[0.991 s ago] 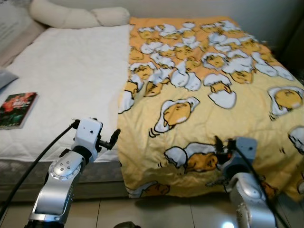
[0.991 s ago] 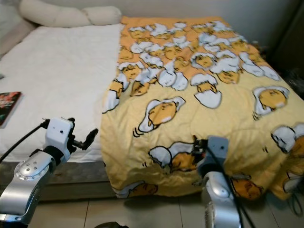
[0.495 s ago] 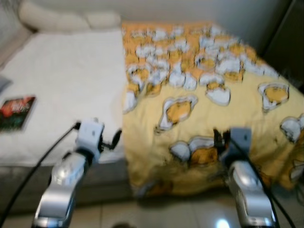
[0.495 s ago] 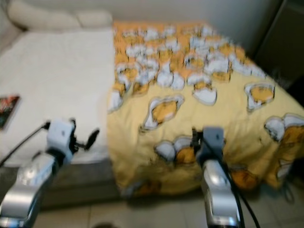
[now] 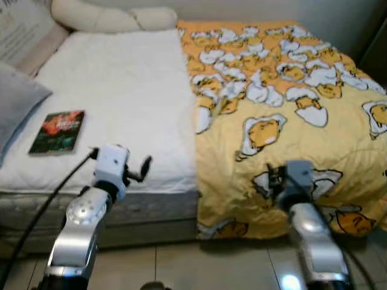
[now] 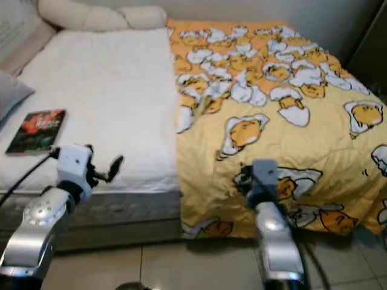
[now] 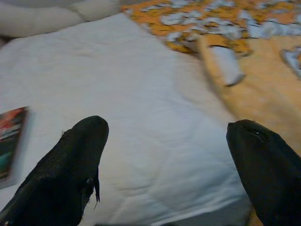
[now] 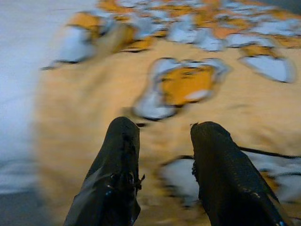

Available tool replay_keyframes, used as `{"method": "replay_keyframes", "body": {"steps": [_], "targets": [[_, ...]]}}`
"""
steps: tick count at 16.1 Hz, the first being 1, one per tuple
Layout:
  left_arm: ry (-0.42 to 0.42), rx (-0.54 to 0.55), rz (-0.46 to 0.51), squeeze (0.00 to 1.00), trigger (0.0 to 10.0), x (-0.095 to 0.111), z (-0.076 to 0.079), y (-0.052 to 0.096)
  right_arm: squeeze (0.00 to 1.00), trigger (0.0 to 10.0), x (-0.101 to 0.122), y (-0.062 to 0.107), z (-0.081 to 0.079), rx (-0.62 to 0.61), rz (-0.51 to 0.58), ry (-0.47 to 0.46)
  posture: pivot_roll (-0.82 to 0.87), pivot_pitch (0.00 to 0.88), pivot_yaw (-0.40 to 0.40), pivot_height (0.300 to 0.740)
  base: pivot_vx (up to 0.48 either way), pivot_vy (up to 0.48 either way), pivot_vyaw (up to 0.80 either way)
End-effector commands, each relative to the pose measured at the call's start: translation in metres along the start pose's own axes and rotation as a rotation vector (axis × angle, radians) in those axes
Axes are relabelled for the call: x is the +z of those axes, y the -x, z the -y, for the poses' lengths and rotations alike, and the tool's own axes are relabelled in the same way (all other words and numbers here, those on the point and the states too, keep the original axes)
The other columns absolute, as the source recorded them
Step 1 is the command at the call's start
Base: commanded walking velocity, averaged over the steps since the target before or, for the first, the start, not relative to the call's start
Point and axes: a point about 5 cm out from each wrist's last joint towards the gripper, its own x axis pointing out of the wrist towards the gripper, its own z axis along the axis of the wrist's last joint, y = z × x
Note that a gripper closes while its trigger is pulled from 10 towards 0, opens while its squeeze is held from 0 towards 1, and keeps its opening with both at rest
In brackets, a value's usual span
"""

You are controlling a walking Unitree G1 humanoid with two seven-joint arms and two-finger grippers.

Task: Clean up the room

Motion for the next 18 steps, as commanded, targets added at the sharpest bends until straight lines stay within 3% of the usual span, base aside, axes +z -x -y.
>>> {"method": "replay_keyframes", "body": {"steps": [1,4,7,18], "targets": [[0.033,0.007,0.003,0.69,10.0,0.002,0.002,-0.003,0.0,10.0,0.005,-0.004,0.003,0.003,0.011,-0.002,0.09,0.0,0.001,0.74,0.0,0.0,0.0],[0.063,0.01,0.038,0.7,10.0,0.008,-0.002,-0.005,0.0,10.0,0.006,-0.008,0.002,0.023,0.006,-0.002,0.1,0.0,-0.001,0.74,0.099,0.0,0.0],[0.062,0.036,0.034,0.7,10.0,0.008,-0.007,-0.006,0.0,10.0,0.007,-0.011,0.001,0.026,0.006,-0.004,0.1,0.0,-0.006,0.74,0.298,0.0,-0.7],[0.025,0.068,0.017,0.7,10.0,0.006,-0.023,-0.003,0.0,10.0,0.008,-0.015,0.001,0.058,0.014,0.021,0.12,0.0,-0.026,0.74,0.32,0.0,0.0]]}}
